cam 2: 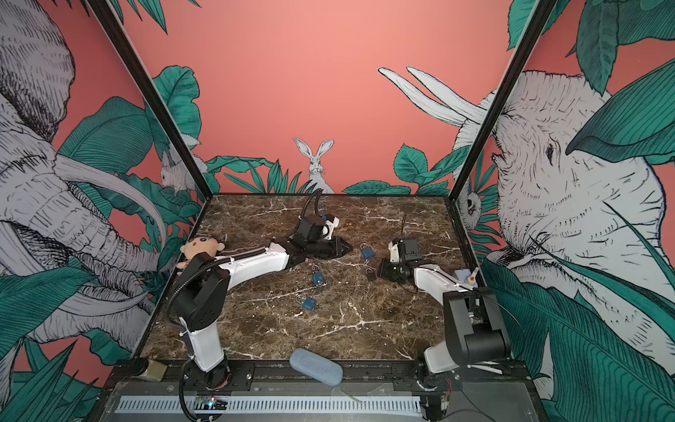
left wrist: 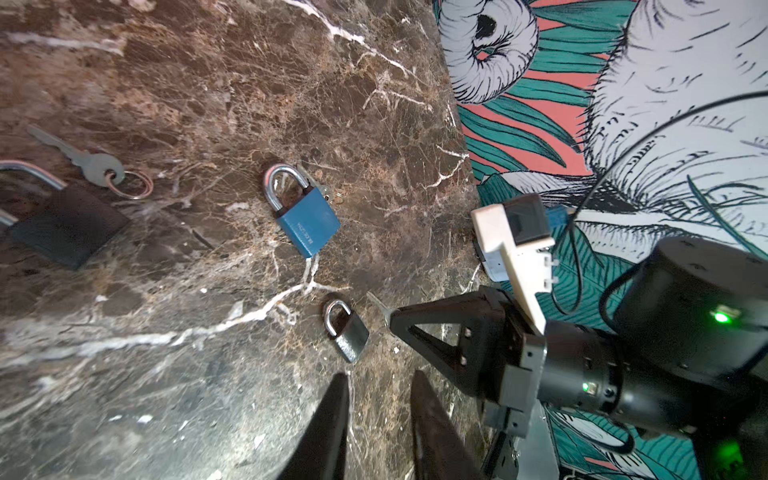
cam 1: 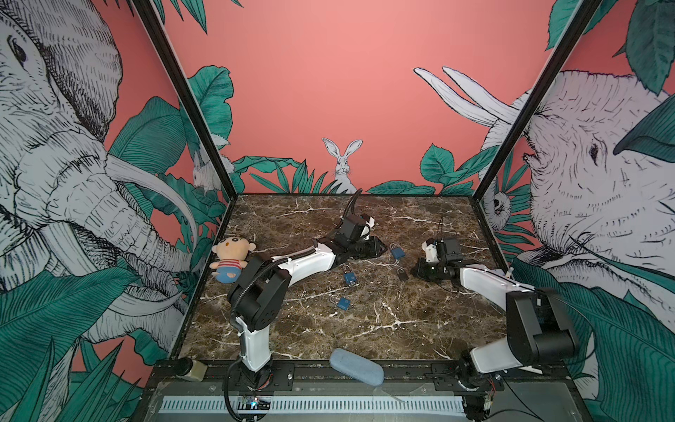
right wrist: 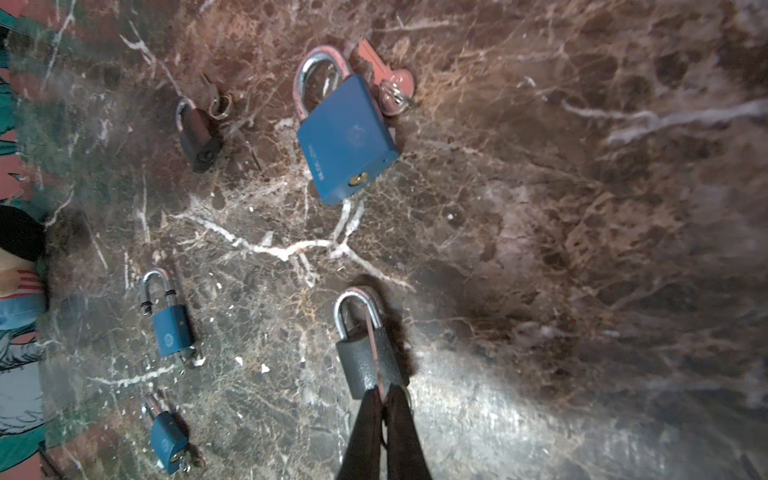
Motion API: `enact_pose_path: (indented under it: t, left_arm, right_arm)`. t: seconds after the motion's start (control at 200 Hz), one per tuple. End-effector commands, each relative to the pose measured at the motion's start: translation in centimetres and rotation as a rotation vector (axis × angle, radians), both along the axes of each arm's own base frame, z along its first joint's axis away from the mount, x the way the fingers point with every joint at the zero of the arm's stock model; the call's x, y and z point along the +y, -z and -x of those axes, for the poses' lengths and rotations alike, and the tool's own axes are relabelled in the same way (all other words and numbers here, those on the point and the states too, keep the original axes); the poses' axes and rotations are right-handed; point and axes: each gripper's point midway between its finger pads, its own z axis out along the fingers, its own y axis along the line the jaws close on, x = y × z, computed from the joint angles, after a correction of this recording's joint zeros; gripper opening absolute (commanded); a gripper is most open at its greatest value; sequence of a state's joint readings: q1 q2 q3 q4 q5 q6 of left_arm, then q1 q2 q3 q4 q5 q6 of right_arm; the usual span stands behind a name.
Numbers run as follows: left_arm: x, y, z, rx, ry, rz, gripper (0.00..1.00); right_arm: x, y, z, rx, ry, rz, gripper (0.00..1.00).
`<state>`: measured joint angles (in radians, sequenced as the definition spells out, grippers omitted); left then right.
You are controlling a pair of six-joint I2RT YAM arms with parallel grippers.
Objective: Lock with the key
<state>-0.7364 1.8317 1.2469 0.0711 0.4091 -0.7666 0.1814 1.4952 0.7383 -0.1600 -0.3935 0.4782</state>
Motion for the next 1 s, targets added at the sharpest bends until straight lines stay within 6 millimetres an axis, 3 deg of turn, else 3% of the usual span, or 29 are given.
enact_pose_path:
  t: [0.0,0.395,0.415,0.53,0.685,0.995]
  left_arm:
    - [1.2,-1.2,-0.1,-0.040,-0.011,0.019,0.28]
    - [1.7,-0.8,0.2,-0.011,-0.021,0.050,0.28]
    - [2.6,-0.8,-0.8,-0.012,-0.047,0.053,0.28]
    - [2.8,-0.6,-1.0,-0.003,-0.055,0.051,0.28]
    - [3.2,-0.4,-1.2,0.003,-0.064,0.051,0.28]
    - [3.3,-0.6,-1.4,0.001,-0.069,0.056,0.28]
  right_arm:
    - [0.0,-0.6,-1.8,-0.062,0.010,0.027,0.00]
    - [0.6,1.2,-2.1,-0.026,-0.003,0.049,0.00]
    - [0.5,1.2,-2.1,-0.024,-0.003,0.050,0.00]
    - [0.5,1.4,-1.9,-0.021,-0.004,0.055,0.00]
    - [0.6,1.8,-1.4,-0.008,-0.009,0.058,0.09]
    - [0.0,-0.8,-0.8,-0.058,-0.005,0.083,0.16]
